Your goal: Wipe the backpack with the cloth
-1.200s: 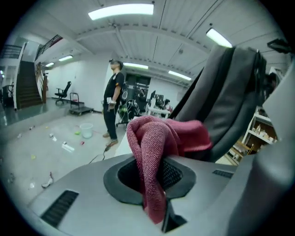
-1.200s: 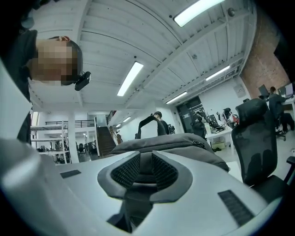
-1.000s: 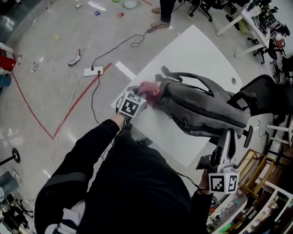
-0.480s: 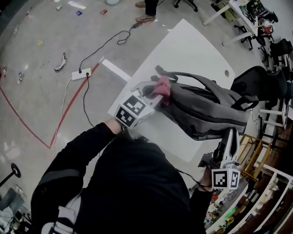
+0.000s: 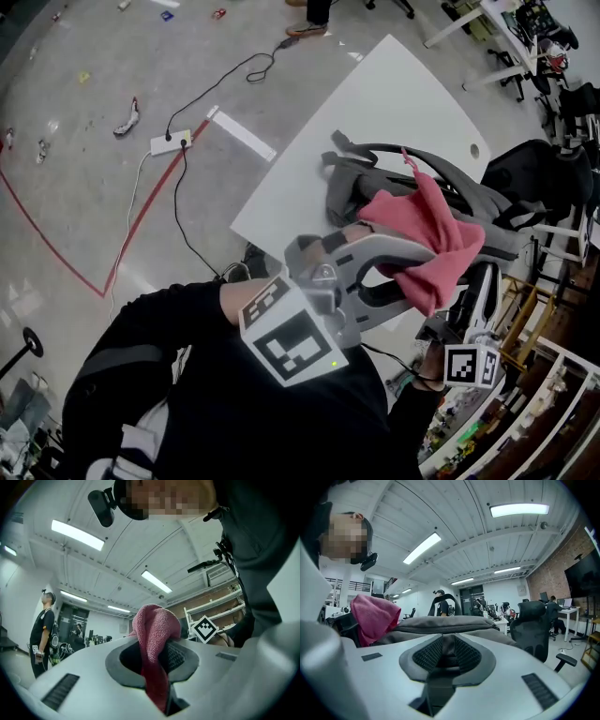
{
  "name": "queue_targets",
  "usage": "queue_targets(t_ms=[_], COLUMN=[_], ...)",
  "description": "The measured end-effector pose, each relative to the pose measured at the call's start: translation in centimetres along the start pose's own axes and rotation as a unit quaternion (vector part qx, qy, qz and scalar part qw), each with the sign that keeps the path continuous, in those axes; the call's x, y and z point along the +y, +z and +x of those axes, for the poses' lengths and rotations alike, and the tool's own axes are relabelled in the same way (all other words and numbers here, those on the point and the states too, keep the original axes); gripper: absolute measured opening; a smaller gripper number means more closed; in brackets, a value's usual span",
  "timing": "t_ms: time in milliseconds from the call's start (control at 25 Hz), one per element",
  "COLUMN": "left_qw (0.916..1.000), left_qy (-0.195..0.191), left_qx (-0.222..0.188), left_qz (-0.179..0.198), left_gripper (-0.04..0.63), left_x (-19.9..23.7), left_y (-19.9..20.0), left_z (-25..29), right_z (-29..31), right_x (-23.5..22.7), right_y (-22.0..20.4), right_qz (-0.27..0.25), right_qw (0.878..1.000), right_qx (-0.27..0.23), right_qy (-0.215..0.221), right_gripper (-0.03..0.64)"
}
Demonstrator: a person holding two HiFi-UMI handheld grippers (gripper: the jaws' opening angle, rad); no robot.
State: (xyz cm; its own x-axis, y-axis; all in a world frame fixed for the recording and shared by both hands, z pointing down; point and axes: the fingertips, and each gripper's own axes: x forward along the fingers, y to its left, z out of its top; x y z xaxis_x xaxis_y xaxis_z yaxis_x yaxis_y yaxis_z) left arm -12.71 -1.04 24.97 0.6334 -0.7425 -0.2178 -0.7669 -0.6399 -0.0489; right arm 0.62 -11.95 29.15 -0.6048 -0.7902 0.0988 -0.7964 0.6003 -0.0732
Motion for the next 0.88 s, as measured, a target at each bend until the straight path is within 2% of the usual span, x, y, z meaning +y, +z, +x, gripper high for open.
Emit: queue_targets(t_ms=[120,240,320,400,480,600,680,720,760,800,880], left_qw=[0.9992,0.9963,0.9887,0.9765,0.9596,0.9231,0.8937,0.8820,0.8762,0.8768,0.8903], left_qy=[0.005,0.033,0.070,0.092,0.102,0.102,0.109,0.112,0.111,0.105,0.081], left_qx=[0.014,0.048,0.090,0.164,0.241,0.348,0.416,0.441,0.455,0.458,0.442], left_qz=[-0.036,-0.062,-0.097,-0.105,-0.105,-0.128,-0.127,-0.121,-0.113,-0.103,-0.075], left_gripper=[0.069,0.069,0.069,0.069,0.069,0.069,0.069,0.069,0.069,0.069,0.069], left_x=[0.9,3.4,4.8,5.6,6.1,5.9,5.7,5.7,5.7,5.6,5.0], left_y=[-2.0,-6.8,-12.1,-18.8,-25.7,-34.1,-37.4,-38.3,-38.7,-38.6,-37.4], left_z=[-1.5,-3.8,-5.9,-8.0,-10.0,-12.4,-13.1,-13.1,-12.8,-12.1,-10.1], right_z=[0.1,0.1,0.5,0.7,0.6,0.6,0.7,0.7,0.6,0.5,0.6], right_x=[0.1,-0.2,0.0,0.1,-0.1,-0.2,-0.2,-0.3,-0.4,-0.5,-0.3], right_y=[0.0,-0.5,-0.3,-0.3,-0.6,-0.7,-0.8,-0.9,-1.0,-1.1,-1.0], right_qz=[-0.004,0.005,-0.002,-0.008,-0.004,-0.004,-0.003,0.000,0.005,0.010,0.009], right_qw=[1.000,1.000,1.000,1.000,1.000,1.000,1.000,1.000,1.000,1.000,1.000], right_qx=[0.004,0.008,0.008,0.008,0.009,0.013,0.014,0.013,0.012,0.011,0.010], right_qy=[-0.003,-0.009,-0.005,-0.004,-0.008,-0.010,-0.010,-0.012,-0.015,-0.018,-0.017], right_gripper=[0.086,0.086,0.086,0.086,0.086,0.086,0.086,0.086,0.086,0.086,0.086])
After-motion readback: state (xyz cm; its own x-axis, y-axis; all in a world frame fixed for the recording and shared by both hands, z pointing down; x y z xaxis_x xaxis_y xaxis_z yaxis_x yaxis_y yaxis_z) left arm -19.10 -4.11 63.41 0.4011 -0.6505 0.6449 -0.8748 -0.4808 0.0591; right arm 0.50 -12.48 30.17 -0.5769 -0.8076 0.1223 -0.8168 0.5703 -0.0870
